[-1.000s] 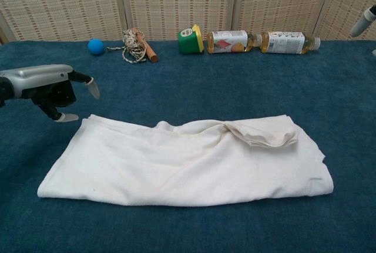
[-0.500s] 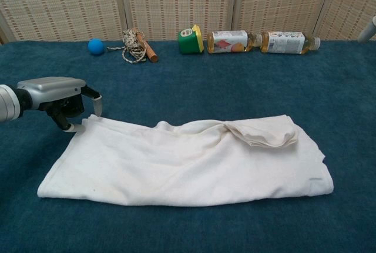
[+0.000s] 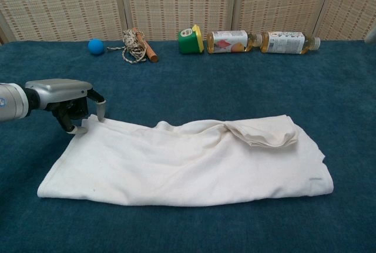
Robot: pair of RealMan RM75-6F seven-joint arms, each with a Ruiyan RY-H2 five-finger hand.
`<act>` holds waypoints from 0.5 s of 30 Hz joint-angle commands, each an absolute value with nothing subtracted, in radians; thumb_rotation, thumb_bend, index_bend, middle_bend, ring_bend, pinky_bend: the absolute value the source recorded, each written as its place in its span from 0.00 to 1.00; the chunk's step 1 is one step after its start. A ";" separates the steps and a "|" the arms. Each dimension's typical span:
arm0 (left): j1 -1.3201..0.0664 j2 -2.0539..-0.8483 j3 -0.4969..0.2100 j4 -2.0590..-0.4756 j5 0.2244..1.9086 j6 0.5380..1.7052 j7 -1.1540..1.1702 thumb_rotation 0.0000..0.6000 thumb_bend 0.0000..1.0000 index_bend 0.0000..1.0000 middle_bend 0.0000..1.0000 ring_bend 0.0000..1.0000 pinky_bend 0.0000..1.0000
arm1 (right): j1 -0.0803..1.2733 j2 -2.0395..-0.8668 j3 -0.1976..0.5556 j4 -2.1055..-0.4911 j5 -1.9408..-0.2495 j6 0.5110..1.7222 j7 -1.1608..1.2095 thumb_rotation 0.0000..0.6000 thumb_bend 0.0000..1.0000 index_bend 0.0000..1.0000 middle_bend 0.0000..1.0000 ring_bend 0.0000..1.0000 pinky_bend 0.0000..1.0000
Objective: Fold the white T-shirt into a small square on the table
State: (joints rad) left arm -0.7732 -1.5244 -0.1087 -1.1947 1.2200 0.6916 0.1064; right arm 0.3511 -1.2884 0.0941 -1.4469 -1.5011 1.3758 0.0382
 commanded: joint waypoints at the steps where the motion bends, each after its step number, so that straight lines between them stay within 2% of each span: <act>1: -0.779 -1.528 -0.108 -1.197 1.210 0.690 0.120 1.00 0.36 0.46 0.93 0.85 1.00 | 0.347 -1.288 0.097 -1.442 -1.500 1.376 0.046 1.00 0.45 0.33 0.97 1.00 1.00; 10: -0.795 -1.531 -0.107 -1.203 1.169 0.676 0.167 1.00 0.36 0.45 0.93 0.85 1.00 | 0.338 -1.290 0.101 -1.426 -1.501 1.379 0.079 1.00 0.45 0.33 0.97 1.00 1.00; 15: -0.804 -1.531 -0.108 -1.211 1.152 0.671 0.183 1.00 0.42 0.46 0.93 0.85 1.00 | 0.336 -1.291 0.105 -1.415 -1.499 1.378 0.100 1.00 0.45 0.33 0.97 1.00 1.00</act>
State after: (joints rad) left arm -0.8032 -1.5311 -0.1082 -1.2105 1.1530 0.6710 0.1820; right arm 0.3361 -1.2911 0.1041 -1.4161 -1.4999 1.3786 0.0981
